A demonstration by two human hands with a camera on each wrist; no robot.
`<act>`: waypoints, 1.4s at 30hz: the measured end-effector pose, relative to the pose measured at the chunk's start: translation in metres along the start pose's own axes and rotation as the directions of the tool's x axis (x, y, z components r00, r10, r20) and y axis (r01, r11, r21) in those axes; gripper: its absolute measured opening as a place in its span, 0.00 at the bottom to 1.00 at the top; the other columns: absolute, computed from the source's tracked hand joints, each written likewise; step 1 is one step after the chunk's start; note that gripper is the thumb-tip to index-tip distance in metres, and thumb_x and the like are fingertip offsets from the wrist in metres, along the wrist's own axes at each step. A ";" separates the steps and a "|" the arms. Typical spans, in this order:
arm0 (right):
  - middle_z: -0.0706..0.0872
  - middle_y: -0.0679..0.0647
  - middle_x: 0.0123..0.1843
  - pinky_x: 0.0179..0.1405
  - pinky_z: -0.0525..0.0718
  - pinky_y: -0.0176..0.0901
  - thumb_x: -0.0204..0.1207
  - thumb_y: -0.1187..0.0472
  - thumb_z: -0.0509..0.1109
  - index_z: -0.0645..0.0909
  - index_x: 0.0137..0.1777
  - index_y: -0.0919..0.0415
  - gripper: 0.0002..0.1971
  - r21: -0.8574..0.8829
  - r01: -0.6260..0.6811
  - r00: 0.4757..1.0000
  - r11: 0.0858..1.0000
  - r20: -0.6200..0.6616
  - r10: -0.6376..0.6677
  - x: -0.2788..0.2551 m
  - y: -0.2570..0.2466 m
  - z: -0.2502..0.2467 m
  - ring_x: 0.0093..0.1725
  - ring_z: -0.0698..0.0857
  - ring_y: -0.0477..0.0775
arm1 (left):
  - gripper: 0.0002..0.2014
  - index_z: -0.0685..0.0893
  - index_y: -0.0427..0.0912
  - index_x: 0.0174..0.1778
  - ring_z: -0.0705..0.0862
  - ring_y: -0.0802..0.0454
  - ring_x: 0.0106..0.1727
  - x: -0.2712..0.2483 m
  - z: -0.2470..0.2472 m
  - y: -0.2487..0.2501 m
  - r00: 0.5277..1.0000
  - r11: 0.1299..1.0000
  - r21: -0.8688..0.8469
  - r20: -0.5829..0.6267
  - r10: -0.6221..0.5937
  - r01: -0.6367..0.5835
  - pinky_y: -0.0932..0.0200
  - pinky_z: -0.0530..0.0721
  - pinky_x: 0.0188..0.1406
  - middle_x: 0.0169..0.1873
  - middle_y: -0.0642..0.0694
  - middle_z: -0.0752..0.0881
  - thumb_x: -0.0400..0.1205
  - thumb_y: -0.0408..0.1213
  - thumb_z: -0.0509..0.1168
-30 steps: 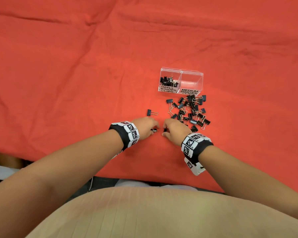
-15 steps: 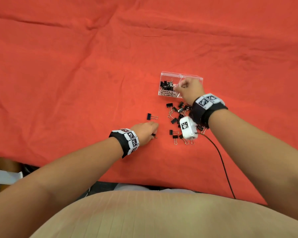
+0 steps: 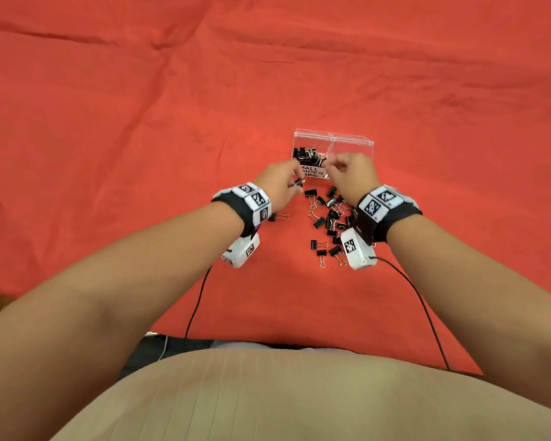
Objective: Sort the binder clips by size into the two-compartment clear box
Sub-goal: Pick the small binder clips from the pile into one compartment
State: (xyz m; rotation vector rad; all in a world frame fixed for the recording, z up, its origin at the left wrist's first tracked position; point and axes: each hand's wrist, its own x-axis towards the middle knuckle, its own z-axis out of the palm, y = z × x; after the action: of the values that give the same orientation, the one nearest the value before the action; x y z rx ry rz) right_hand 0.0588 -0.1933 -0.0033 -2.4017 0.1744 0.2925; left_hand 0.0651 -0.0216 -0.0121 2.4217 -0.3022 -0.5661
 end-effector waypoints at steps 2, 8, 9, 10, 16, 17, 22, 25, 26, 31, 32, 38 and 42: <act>0.88 0.50 0.46 0.26 0.78 0.35 0.81 0.59 0.62 0.85 0.53 0.59 0.10 -0.039 0.014 0.996 0.999 0.083 -0.011 -0.020 0.015 0.006 0.29 0.80 0.45 | 0.10 0.79 0.45 0.54 0.82 0.51 0.41 0.020 -0.009 0.012 0.998 0.999 -0.047 -0.061 -0.011 0.008 0.57 0.83 0.43 0.43 0.48 0.84 0.79 0.37 0.70; 0.82 0.50 0.47 0.48 0.86 0.52 0.74 0.60 0.67 0.85 0.48 0.56 0.06 -0.238 0.070 0.970 0.969 0.244 -0.010 -0.063 0.058 0.021 0.47 0.83 0.52 | 0.09 0.81 0.44 0.54 0.81 0.50 0.38 0.062 -0.021 0.029 0.990 0.993 -0.059 -0.096 -0.105 0.100 0.60 0.79 0.31 0.45 0.47 0.82 0.79 0.34 0.70; 0.80 0.49 0.48 0.47 0.86 0.52 0.74 0.58 0.68 0.84 0.49 0.54 0.06 -0.267 0.078 0.968 0.961 0.249 -0.010 -0.068 0.061 0.022 0.49 0.82 0.52 | 0.10 0.81 0.44 0.54 0.83 0.49 0.39 0.065 -0.021 0.029 0.988 0.991 -0.053 -0.092 -0.124 0.119 0.59 0.82 0.33 0.46 0.46 0.84 0.79 0.35 0.70; 0.79 0.49 0.49 0.47 0.86 0.53 0.73 0.57 0.69 0.83 0.50 0.53 0.07 -0.297 0.085 0.967 0.951 0.253 -0.007 -0.071 0.065 0.022 0.51 0.80 0.51 | 0.11 0.81 0.45 0.55 0.85 0.48 0.40 0.066 -0.021 0.027 0.987 0.990 -0.054 -0.086 -0.137 0.133 0.57 0.85 0.38 0.48 0.45 0.85 0.78 0.35 0.71; 0.75 0.49 0.46 0.45 0.82 0.48 0.76 0.55 0.67 0.81 0.52 0.51 0.07 -0.259 0.033 0.988 0.965 0.153 0.008 -0.070 0.077 0.019 0.47 0.76 0.49 | 0.22 0.77 0.47 0.68 0.82 0.46 0.61 0.041 -0.008 0.031 0.993 0.999 0.016 -0.104 -0.050 0.052 0.51 0.82 0.65 0.66 0.43 0.78 0.78 0.38 0.70; 0.76 0.50 0.45 0.45 0.81 0.48 0.77 0.55 0.67 0.82 0.52 0.52 0.06 -0.221 0.021 0.993 0.975 0.114 0.004 -0.068 0.078 0.017 0.46 0.76 0.50 | 0.20 0.77 0.47 0.67 0.83 0.48 0.57 0.031 -0.001 0.033 0.995 1.000 0.008 -0.092 -0.022 0.023 0.55 0.83 0.60 0.64 0.45 0.76 0.78 0.38 0.70; 0.80 0.53 0.42 0.44 0.80 0.47 0.75 0.61 0.69 0.82 0.45 0.54 0.02 -0.145 0.023 0.997 0.989 0.070 -0.013 -0.068 0.080 0.011 0.43 0.79 0.54 | 0.07 0.81 0.47 0.53 0.81 0.52 0.50 -0.023 0.044 0.024 0.982 0.978 0.178 0.168 0.082 -0.112 0.57 0.82 0.50 0.52 0.51 0.75 0.80 0.38 0.66; 0.80 0.51 0.39 0.40 0.81 0.48 0.70 0.62 0.70 0.80 0.41 0.53 0.03 -0.166 0.034 0.991 0.986 0.133 -0.011 -0.077 0.083 0.011 0.40 0.79 0.52 | 0.10 0.81 0.45 0.57 0.82 0.46 0.55 -0.040 0.067 0.011 0.955 0.953 0.261 0.286 0.075 -0.153 0.48 0.84 0.54 0.57 0.47 0.78 0.81 0.41 0.66; 0.79 0.50 0.38 0.39 0.81 0.47 0.70 0.62 0.70 0.80 0.40 0.52 0.04 -0.178 0.034 0.987 0.983 0.158 -0.005 -0.079 0.085 0.012 0.40 0.78 0.52 | 0.12 0.80 0.45 0.59 0.82 0.45 0.57 -0.043 0.072 0.007 0.954 0.955 0.260 0.293 0.066 -0.146 0.46 0.83 0.56 0.58 0.46 0.77 0.81 0.41 0.66; 0.76 0.47 0.38 0.39 0.80 0.47 0.73 0.61 0.70 0.79 0.42 0.52 0.03 -0.217 0.047 0.980 0.975 0.197 -0.003 -0.083 0.083 0.020 0.41 0.77 0.51 | 0.14 0.80 0.42 0.62 0.81 0.43 0.60 -0.049 0.084 -0.001 0.964 0.972 0.221 0.266 0.018 -0.080 0.44 0.82 0.60 0.61 0.43 0.77 0.81 0.40 0.66; 0.76 0.47 0.37 0.39 0.79 0.46 0.73 0.59 0.70 0.79 0.43 0.52 0.02 -0.205 0.042 0.984 0.978 0.176 -0.005 -0.082 0.082 0.020 0.40 0.77 0.51 | 0.13 0.80 0.41 0.60 0.81 0.42 0.60 -0.049 0.084 -0.001 0.964 0.970 0.228 0.264 0.017 -0.079 0.43 0.82 0.58 0.60 0.43 0.76 0.81 0.39 0.66; 0.80 0.51 0.34 0.32 0.76 0.40 0.72 0.61 0.72 0.81 0.40 0.55 0.02 -0.068 -0.051 0.994 0.996 0.094 0.057 -0.077 0.085 0.001 0.34 0.78 0.49 | 0.06 0.78 0.37 0.47 0.81 0.44 0.48 -0.052 0.074 -0.007 0.972 0.988 0.111 0.222 0.077 -0.104 0.51 0.81 0.51 0.48 0.43 0.81 0.76 0.27 0.63; 0.84 0.49 0.33 0.35 0.81 0.39 0.68 0.62 0.72 0.83 0.37 0.57 0.01 -0.164 -0.055 0.946 0.985 0.308 0.104 -0.092 0.094 -0.006 0.33 0.81 0.48 | 0.10 0.80 0.41 0.52 0.79 0.51 0.40 -0.057 0.069 0.000 0.964 0.992 0.028 0.241 0.110 -0.121 0.60 0.76 0.40 0.37 0.53 0.78 0.77 0.29 0.63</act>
State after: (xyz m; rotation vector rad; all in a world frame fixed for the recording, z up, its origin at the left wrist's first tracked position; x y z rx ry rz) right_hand -0.0487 -0.2636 -0.0350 -2.4622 0.1055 0.7467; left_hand -0.0176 -0.0386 -0.0428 2.3587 -0.5587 -0.8078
